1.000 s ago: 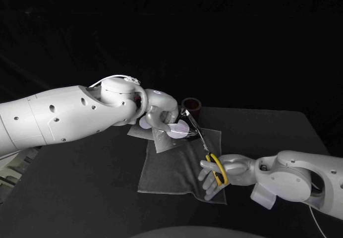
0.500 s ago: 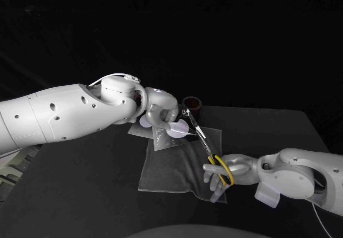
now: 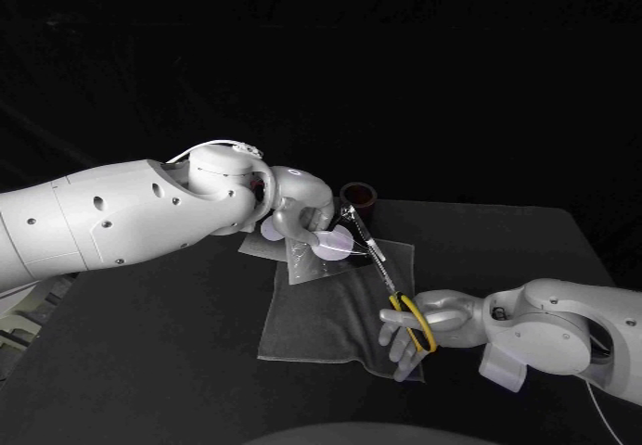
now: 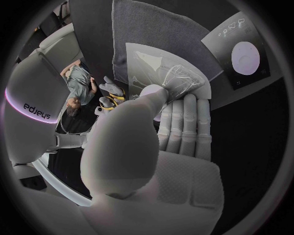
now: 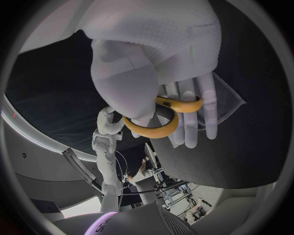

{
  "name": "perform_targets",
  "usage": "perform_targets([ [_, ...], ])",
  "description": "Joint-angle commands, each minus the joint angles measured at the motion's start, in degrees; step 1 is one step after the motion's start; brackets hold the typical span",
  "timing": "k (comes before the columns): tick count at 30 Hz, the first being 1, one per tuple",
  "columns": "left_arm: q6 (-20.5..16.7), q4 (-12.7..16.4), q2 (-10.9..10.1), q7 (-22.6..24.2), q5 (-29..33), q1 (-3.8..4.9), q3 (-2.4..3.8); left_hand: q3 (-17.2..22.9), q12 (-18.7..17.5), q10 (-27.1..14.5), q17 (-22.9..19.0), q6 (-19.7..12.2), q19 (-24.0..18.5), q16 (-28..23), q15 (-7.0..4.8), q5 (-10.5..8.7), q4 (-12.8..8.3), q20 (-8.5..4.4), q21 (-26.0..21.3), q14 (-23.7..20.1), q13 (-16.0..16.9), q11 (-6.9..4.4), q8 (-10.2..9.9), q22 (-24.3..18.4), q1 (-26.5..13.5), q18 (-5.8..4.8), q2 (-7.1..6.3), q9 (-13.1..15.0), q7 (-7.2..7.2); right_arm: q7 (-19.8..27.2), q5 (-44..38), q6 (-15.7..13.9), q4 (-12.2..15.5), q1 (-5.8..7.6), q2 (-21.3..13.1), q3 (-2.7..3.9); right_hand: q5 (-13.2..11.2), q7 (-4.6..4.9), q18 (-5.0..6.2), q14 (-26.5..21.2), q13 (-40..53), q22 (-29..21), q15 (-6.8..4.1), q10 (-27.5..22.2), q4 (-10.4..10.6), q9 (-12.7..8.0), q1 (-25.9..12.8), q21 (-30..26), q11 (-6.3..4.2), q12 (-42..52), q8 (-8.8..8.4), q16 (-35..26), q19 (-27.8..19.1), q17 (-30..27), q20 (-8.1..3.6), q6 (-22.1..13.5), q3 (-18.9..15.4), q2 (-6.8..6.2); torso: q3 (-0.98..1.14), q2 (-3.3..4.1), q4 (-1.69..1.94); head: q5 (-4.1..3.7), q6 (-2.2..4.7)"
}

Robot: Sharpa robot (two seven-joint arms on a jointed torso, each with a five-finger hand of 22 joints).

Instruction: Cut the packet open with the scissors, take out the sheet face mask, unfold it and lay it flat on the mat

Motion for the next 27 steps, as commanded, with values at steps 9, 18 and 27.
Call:
perform_targets([
  [9,0.2,0.7,0.2,0.9,-0.6,0.05,-0.06,7.8,-0.1,0.3,-0.1,0.3,-0.3,-0.3,-0.38,0.20,-7.5,-0.19,0.1,-0.1,0.1,-0.16,0.1,0.0,0.0,0.75,0.70,0.4,-0.27,2.6,-0.2,-3.0,0.1,0.23,0.7,0.08,-0.1,3.43,3.17,-9.2,-3.9,0.0,3.75,-8.0,0.4,-0.2,-2.8,-3.3,3.56,-3.7,-4.02,-4.8,-5.1,-3.7,2.72,-6.7,0.8,-3.75,-0.08,0.02,0.07,-0.16,0.20],
  [18,0.2,1.0,0.2,1.1,-0.9,0.05,-0.08,7.9,-0.1,0.3,-0.1,0.3,-0.3,-0.4,-0.39,0.20,-7.5,-0.20,0.1,-0.1,0.1,-0.16,0.1,0.0,0.0,0.75,0.72,0.4,-0.30,2.8,-0.2,-2.4,0.1,0.27,1.1,0.09,-0.1,3.71,3.12,-10.4,-4.5,0.1,4.08,-8.7,0.5,-0.3,-3.5,-3.6,3.82,-3.6,-3.92,-5.0,-5.6,-4.4,2.92,-7.3,2.4,-4.67,-0.07,0.01,0.03,-0.07,0.18],
  [27,0.0,0.8,0.2,1.1,-1.2,0.05,-0.10,7.9,-0.1,0.3,-0.1,0.4,-0.4,-0.4,-0.42,0.20,-7.5,-0.24,0.1,-0.1,0.1,-0.18,0.1,0.0,0.0,0.75,0.78,0.4,-0.36,2.0,-0.3,1.9,0.1,0.45,0.7,0.09,-0.2,3.95,2.90,-12.3,-5.5,0.0,4.53,-9.3,0.5,-0.5,-5.1,-4.7,4.10,-2.8,-3.51,-5.0,-7.3,-5.9,3.14,-7.9,5.8,-6.94,-0.09,-0.01,0.03,-0.03,0.14],
])
